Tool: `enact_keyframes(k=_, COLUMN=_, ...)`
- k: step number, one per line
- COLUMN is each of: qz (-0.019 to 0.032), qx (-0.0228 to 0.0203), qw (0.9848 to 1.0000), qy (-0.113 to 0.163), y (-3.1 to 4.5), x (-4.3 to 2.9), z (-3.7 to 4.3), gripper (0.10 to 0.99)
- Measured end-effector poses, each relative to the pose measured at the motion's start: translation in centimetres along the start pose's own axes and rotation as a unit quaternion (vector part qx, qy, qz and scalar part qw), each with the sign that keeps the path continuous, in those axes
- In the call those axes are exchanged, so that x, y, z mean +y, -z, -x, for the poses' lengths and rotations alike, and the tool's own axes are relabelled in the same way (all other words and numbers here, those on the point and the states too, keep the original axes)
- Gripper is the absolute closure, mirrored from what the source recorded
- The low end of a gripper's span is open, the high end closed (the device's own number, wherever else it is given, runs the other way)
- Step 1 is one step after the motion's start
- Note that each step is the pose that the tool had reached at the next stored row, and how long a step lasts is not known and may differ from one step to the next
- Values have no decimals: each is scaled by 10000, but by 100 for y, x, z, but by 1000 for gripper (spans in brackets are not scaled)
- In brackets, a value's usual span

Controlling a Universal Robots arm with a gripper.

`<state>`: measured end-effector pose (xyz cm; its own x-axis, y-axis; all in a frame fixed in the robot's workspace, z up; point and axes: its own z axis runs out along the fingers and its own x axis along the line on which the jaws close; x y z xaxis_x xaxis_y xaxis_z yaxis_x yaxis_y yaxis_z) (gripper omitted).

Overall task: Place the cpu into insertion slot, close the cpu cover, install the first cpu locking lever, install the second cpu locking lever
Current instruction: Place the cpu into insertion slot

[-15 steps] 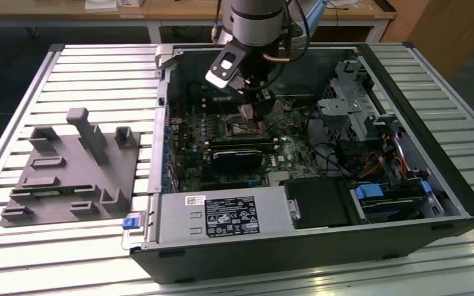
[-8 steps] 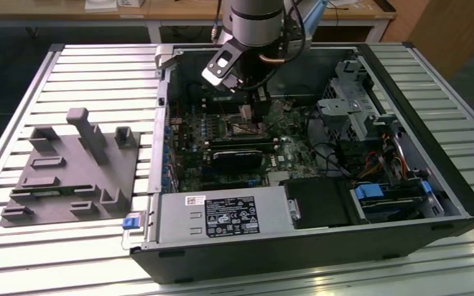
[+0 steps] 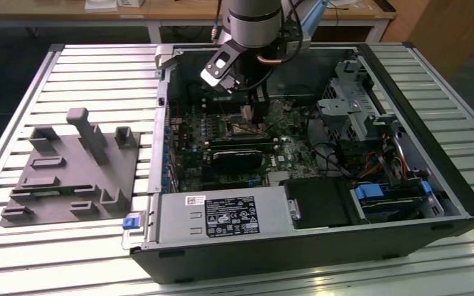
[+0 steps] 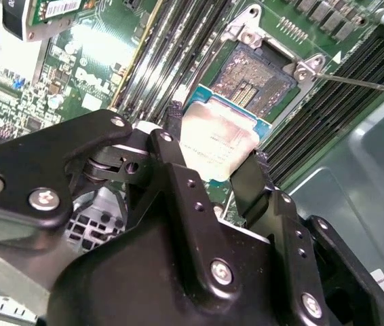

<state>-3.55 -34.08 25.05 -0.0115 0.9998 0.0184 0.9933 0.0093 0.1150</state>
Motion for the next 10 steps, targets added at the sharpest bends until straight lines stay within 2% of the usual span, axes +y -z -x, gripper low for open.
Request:
enact_keyframes(k=2, qz=104, qx=-3, qw=9999, qy=3, y=-6, x=-18, z=0, gripper=545)
enact_keyframes(k=3, qz=145, qx=-8, qw=9999, qy=4, y=-10, x=-26, z=0, gripper=545)
enact_keyframes(k=4, qz=164, qx=-16, qw=9999, qy=5, y=-14, x=-30, z=-1, gripper=545)
enact_keyframes(k=10, qz=173, qx=-38, qw=9998, qy=-124, y=-50, x=-55, z=0, gripper=545)
